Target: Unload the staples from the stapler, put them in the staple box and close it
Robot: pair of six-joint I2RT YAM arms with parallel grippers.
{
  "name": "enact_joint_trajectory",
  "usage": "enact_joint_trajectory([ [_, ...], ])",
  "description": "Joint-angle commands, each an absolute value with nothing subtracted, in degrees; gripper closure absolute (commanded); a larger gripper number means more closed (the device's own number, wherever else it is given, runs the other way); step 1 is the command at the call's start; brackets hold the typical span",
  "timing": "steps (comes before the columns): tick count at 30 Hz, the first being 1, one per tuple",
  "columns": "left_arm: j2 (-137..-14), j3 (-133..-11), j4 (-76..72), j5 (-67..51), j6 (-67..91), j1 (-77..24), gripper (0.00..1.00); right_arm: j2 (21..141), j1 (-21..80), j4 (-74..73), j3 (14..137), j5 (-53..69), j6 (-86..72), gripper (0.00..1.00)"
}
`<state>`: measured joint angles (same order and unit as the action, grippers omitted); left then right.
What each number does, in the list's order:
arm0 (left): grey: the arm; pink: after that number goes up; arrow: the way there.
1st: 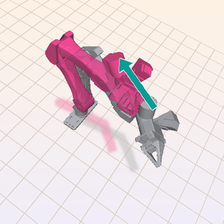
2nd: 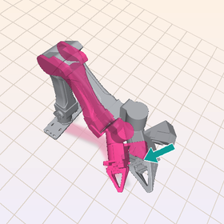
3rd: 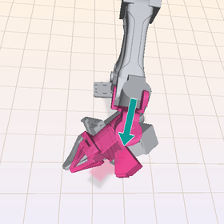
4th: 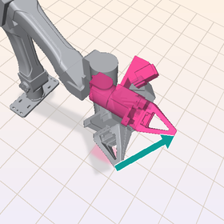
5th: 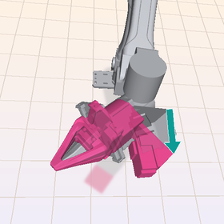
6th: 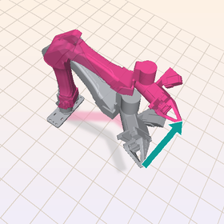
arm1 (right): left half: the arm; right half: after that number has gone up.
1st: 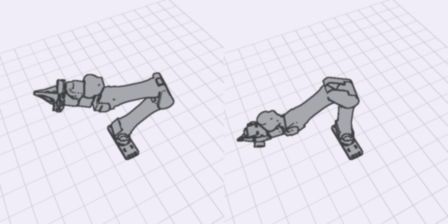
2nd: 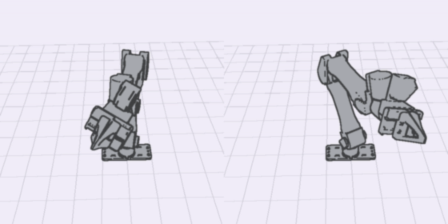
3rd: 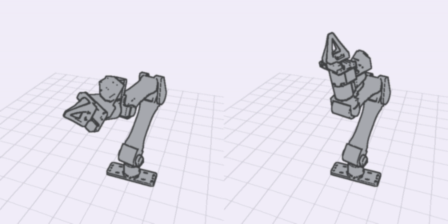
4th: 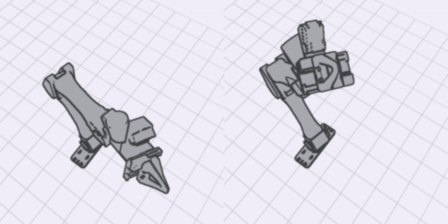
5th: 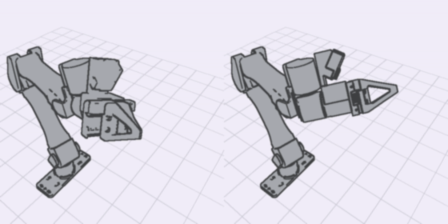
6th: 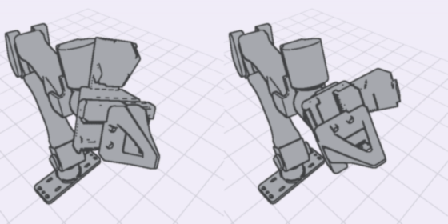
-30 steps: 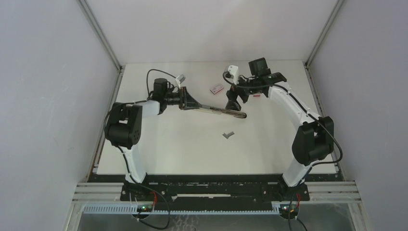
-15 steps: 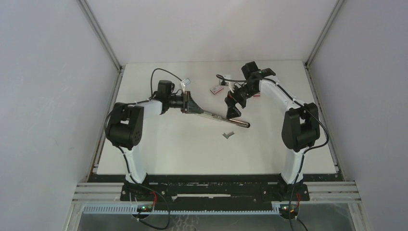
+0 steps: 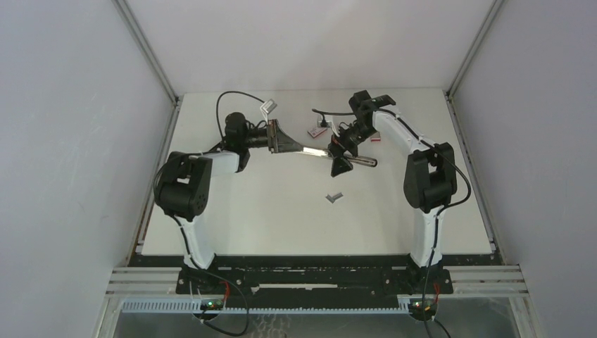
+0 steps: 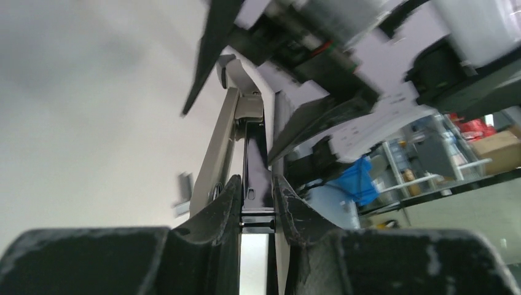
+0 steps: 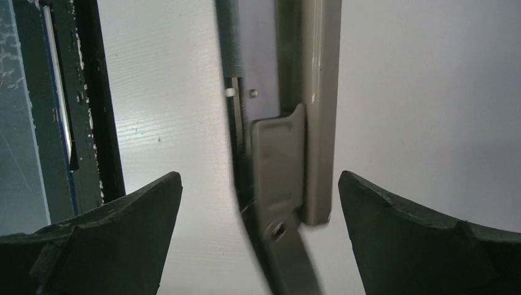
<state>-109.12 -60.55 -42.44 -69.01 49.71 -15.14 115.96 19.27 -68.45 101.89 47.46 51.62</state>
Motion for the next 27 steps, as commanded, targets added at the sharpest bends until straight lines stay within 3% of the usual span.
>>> enact_joint_trajectory([
  [1, -111.9, -61.4, -83.6, -73.8, 83.1, -15.6, 1.00, 116.5, 19.6, -72.7, 105.4, 50.5, 55.8, 0.02],
  [13, -112.3, -60.8, -83.9, -73.5, 81.5, -15.9, 1.00, 122.7, 18.4, -91.5, 115.9, 58.3, 67.3, 0.10],
  [20, -112.8, -60.7, -83.8, -73.5, 81.2, -15.8, 1.00, 122.3, 18.0, -91.4, 114.8, 58.0, 66.5, 0.00],
  [27, -113.2, -60.7, -83.8, -73.3, 81.2, -15.8, 1.00, 123.7, 17.1, -91.4, 117.0, 62.4, 61.2, 0.03],
])
